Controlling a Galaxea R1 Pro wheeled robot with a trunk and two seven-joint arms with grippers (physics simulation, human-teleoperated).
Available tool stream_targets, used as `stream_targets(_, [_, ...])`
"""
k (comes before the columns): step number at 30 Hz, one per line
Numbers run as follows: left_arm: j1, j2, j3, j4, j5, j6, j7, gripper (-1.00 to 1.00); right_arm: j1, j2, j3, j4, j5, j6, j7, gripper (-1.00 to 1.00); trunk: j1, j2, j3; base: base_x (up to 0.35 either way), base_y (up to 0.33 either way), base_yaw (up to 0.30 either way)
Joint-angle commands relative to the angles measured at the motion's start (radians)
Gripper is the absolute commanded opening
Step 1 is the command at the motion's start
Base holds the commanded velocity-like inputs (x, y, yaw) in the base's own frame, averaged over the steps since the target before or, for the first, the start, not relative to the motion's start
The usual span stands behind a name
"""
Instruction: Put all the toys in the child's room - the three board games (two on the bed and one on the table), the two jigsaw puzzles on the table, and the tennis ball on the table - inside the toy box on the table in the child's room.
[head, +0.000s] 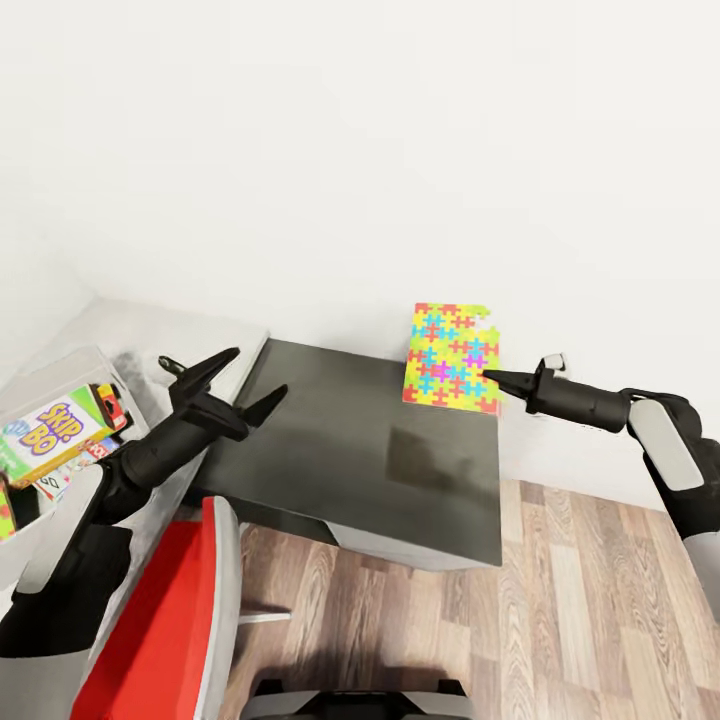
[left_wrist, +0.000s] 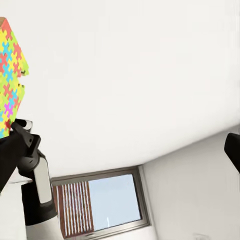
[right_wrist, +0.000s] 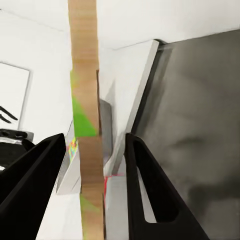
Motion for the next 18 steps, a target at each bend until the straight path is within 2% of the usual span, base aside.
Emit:
stream_targets(1, [0.002,0.003,0.002,0.001,-0.008,0.0,-0.016,1.0,-0.015,0.008,0.008,0.016,0.002,0.003,0.002,-1.0,0.001,-0.002,-0.001,0.0,0.0,0.244])
stream_targets(4, [0.006,0.007,0.006,0.001,-0.008,0.0,-0.023,1.0,-0.047,0.029,0.025,0.052,0.002,0.003,-0.002,-1.0,0.001,-0.002,0.001,0.0,0.0,0.253])
stream_targets(8, [0.009,0.01,0.007,0.001,-0.008,-0.002,-0.026,1.0,-0.11,0.068,0.077,0.117,0.003,0.003,-0.007,-1.0,0.001,-0.002,0.002,0.0,0.0,0.266])
stream_targets(9, [0.009,0.01,0.007,0.001,-0.008,-0.002,-0.026,1.0,-0.11,0.068,0.077,0.117,0.003,0.003,-0.007,-1.0,0.001,-0.002,0.002,0.0,0.0,0.271])
stream_targets(13, [0.009,0.005,-0.002,0.001,-0.008,-0.004,-0.02,1.0,-0.164,0.107,0.142,0.154,0.003,0.003,-0.014,-1.0,0.001,-0.002,0.002,0.0,0.0,0.275])
stream_targets(14, [0.009,0.005,-0.002,0.001,-0.008,-0.004,-0.02,1.0,-0.164,0.107,0.142,0.154,0.003,0.003,-0.014,-1.0,0.001,-0.002,0.002,0.0,0.0,0.277])
stream_targets(17, [0.009,0.003,-0.004,0.001,-0.008,-0.005,-0.01,1.0,-0.203,0.142,0.176,0.182,0.003,0.003,-0.031,-1.0,0.001,-0.002,0.002,0.0,0.0,0.279])
stream_targets(18, [0.009,0.003,-0.004,0.001,-0.008,-0.005,-0.01,1.0,-0.203,0.142,0.176,0.182,0.003,0.003,-0.031,-1.0,0.001,-0.002,0.002,0.0,0.0,0.28])
